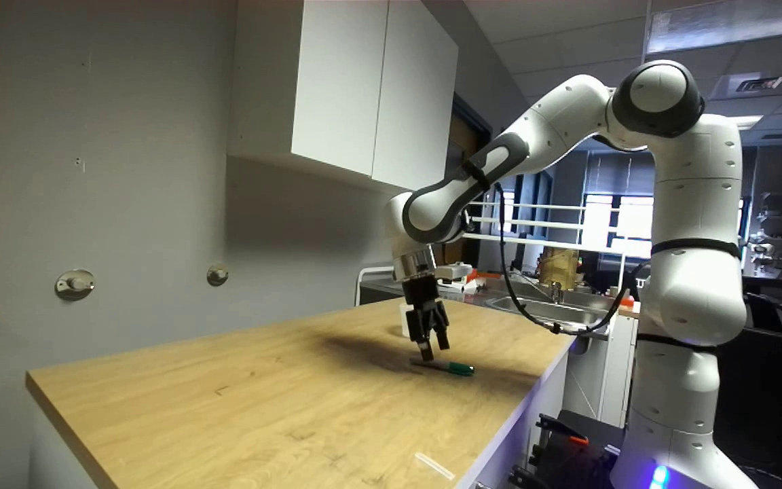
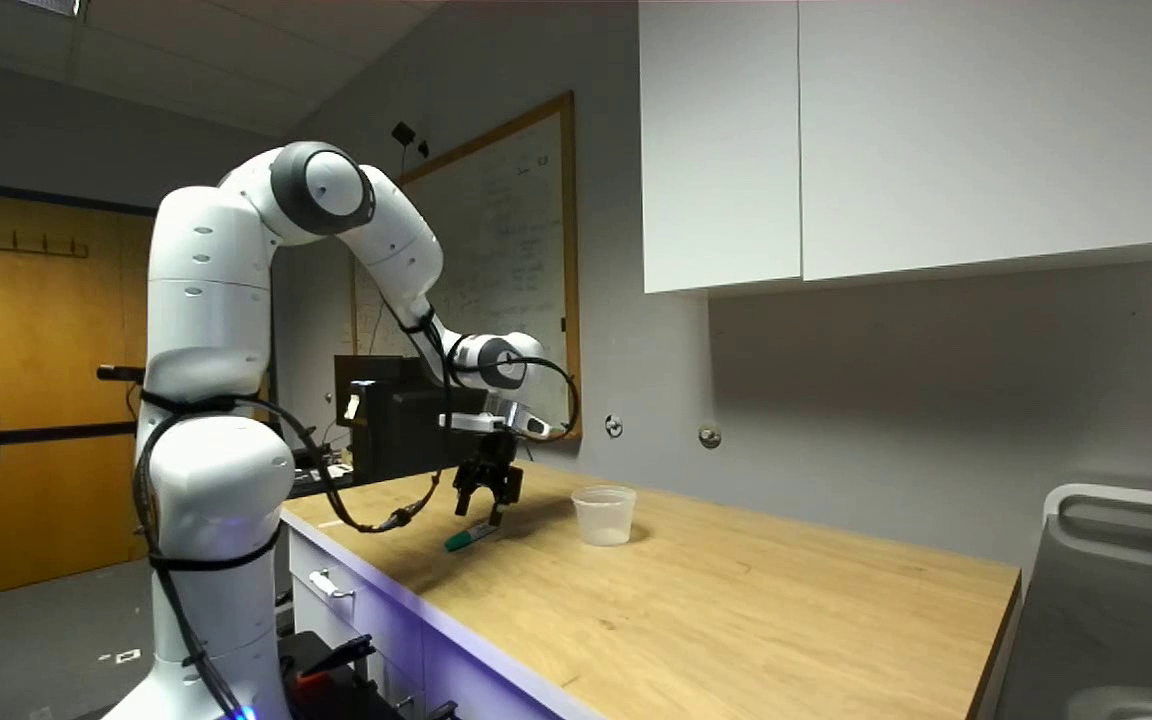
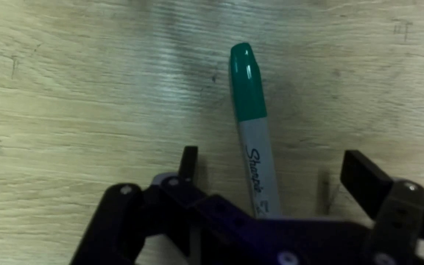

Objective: Put the marker in the cup

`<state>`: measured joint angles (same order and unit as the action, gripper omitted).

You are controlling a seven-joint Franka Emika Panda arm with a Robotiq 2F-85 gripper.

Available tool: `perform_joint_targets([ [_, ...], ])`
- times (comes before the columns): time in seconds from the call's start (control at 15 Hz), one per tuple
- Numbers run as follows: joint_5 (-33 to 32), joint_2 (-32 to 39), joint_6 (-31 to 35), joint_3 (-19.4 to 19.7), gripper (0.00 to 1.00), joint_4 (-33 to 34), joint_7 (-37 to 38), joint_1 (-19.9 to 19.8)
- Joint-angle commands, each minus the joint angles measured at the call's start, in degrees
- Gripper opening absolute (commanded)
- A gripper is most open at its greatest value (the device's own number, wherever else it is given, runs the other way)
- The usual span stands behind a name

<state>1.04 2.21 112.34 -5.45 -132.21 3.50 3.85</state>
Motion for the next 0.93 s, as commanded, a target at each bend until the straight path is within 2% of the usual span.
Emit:
perform_joint_targets([
  [0.0, 0.0, 4.4, -3.6, 0.1, 1.0, 4.4, -1.7, 0.6],
  [0.07, -0.1, 5.2, -3.8, 0.1, 0.75, 5.0, -1.1, 0.7],
  [0.13, -0.1, 5.8, -3.9, 0.1, 0.73, 5.5, -1.2, 0.8],
  [0.2, -0.1, 6.4, -4.1, 0.2, 0.67, 6.0, -1.1, 0.8],
  [0.73, -0.5, 7.5, -6.8, 0.2, 0.05, 8.9, 0.5, 1.2],
  [0.87, -0.7, 6.4, -6.6, 0.1, 0.04, 9.3, 1.3, 1.4],
])
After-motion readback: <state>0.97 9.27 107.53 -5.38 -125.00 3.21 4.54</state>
